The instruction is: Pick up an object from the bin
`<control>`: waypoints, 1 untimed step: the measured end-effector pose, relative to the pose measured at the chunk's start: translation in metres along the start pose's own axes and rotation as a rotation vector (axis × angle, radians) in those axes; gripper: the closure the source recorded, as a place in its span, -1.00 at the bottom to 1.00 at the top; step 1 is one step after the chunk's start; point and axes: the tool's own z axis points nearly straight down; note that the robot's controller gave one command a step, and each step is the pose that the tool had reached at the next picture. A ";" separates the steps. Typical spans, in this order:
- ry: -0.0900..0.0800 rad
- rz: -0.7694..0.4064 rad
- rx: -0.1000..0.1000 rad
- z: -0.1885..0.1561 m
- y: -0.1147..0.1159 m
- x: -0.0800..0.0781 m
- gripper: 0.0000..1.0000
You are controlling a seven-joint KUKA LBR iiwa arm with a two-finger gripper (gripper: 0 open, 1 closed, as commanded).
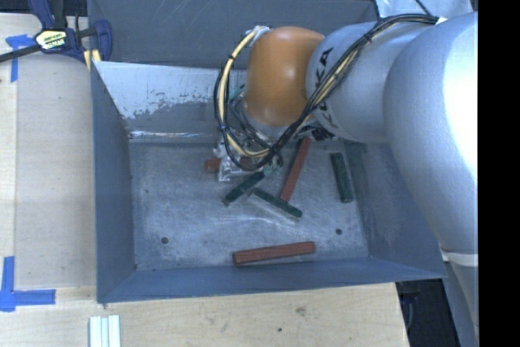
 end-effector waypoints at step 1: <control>0.019 -0.010 0.003 -0.033 0.001 0.006 1.00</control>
Offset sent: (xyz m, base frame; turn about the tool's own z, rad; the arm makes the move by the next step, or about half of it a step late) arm -0.0022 -0.0051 0.0574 0.0317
